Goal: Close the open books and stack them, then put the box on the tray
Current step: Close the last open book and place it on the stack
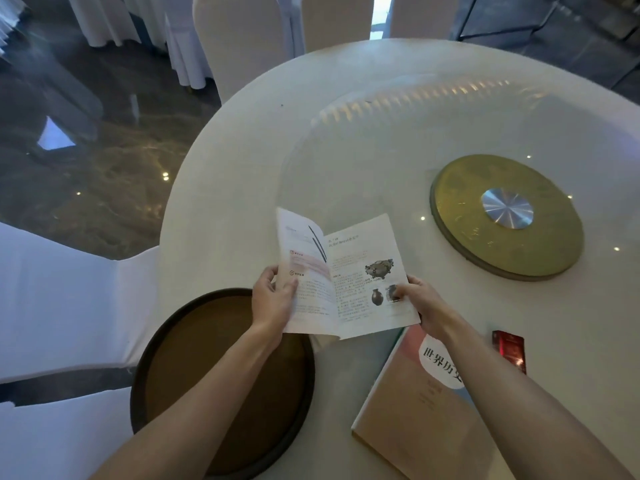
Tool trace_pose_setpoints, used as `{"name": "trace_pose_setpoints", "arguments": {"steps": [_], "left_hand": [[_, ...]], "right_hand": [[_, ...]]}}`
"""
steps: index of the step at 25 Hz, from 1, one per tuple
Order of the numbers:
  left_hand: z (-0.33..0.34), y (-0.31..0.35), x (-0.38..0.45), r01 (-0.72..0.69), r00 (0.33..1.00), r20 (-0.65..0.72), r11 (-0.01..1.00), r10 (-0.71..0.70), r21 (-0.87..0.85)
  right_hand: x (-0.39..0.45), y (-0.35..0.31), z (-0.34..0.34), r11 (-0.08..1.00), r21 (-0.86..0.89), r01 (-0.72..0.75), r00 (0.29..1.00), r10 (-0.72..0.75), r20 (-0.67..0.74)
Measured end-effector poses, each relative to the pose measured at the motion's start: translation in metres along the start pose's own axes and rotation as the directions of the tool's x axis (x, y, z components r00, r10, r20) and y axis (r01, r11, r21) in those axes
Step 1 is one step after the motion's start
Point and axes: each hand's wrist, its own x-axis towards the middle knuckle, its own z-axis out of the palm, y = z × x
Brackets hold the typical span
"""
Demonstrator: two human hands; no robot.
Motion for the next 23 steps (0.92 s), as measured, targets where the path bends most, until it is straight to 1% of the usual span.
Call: {"name": "trace_pose_setpoints", "arguments": {"steps": [2, 4, 6, 8, 10, 12, 13, 15, 16, 17, 18, 19, 20, 21, 22, 23], "left_hand": [[0.012, 0.008, -0.013, -0.066, 0.996, 0.059, 0.997, 0.064, 0.027], [0.027, 0.015, -0.031, -0.132, 0.981, 0.148, 0.990, 0.124, 0.042], [0.044, 0.018, -0.051, -0.192, 0.959, 0.229, 0.977, 0.168, 0.088], [0.060, 0.019, -0.068, -0.257, 0.930, 0.305, 0.956, 0.204, 0.143], [0.078, 0.015, -0.092, -0.345, 0.860, 0.458, 0.917, 0.225, 0.198], [0.093, 0.006, -0.118, -0.397, 0.786, 0.593, 0.879, 0.176, 0.265], [0.099, 0.000, -0.128, -0.404, 0.770, 0.619, 0.869, 0.154, 0.287], [0.106, -0.013, -0.137, -0.409, 0.770, 0.620, 0.863, 0.152, 0.297], [0.105, -0.018, -0.139, -0.417, 0.787, 0.596, 0.850, 0.162, 0.320], [0.103, -0.021, -0.138, -0.434, 0.820, 0.542, 0.817, 0.183, 0.380], [0.100, -0.026, -0.136, -0.430, 0.861, 0.469, 0.774, 0.197, 0.464], [0.096, -0.030, -0.131, -0.393, 0.895, 0.409, 0.752, 0.179, 0.529], [0.094, -0.033, -0.128, -0.305, 0.916, 0.387, 0.801, 0.100, 0.515], [0.093, -0.034, -0.127, -0.183, 0.915, 0.404, 0.882, -0.009, 0.434], [0.092, -0.036, -0.126, -0.082, 0.895, 0.435, 0.923, -0.097, 0.375], [0.092, -0.037, -0.127, -0.052, 0.881, 0.456, 0.935, -0.121, 0.350]], "right_hand": [[-0.019, 0.008, 0.000, 0.999, 0.013, 0.042, 0.998, -0.041, -0.051], [-0.044, 0.016, -0.002, 0.993, 0.027, 0.118, 0.989, -0.115, -0.092], [-0.073, 0.023, -0.004, 0.972, 0.096, 0.213, 0.972, -0.201, -0.124], [-0.097, 0.032, 0.001, 0.944, 0.177, 0.277, 0.958, -0.257, -0.130], [-0.116, 0.048, 0.003, 0.921, 0.229, 0.316, 0.947, -0.292, -0.133], [-0.132, 0.064, 0.003, 0.885, 0.335, 0.324, 0.946, -0.304, -0.113], [-0.139, 0.072, 0.002, 0.865, 0.390, 0.314, 0.949, -0.295, -0.109], [-0.151, 0.088, -0.006, 0.821, 0.492, 0.291, 0.957, -0.257, -0.137], [-0.157, 0.095, -0.010, 0.792, 0.542, 0.282, 0.959, -0.237, -0.153], [-0.163, 0.102, -0.013, 0.762, 0.587, 0.272, 0.962, -0.218, -0.163], [-0.168, 0.111, -0.018, 0.738, 0.620, 0.267, 0.964, -0.207, -0.169], [-0.172, 0.118, -0.021, 0.723, 0.639, 0.264, 0.965, -0.206, -0.165], [-0.177, 0.123, -0.024, 0.716, 0.647, 0.262, 0.965, -0.210, -0.159], [-0.181, 0.128, -0.028, 0.719, 0.642, 0.267, 0.964, -0.215, -0.159], [-0.183, 0.133, -0.031, 0.728, 0.632, 0.266, 0.964, -0.213, -0.161], [-0.186, 0.136, -0.035, 0.737, 0.626, 0.256, 0.967, -0.198, -0.163]]}}
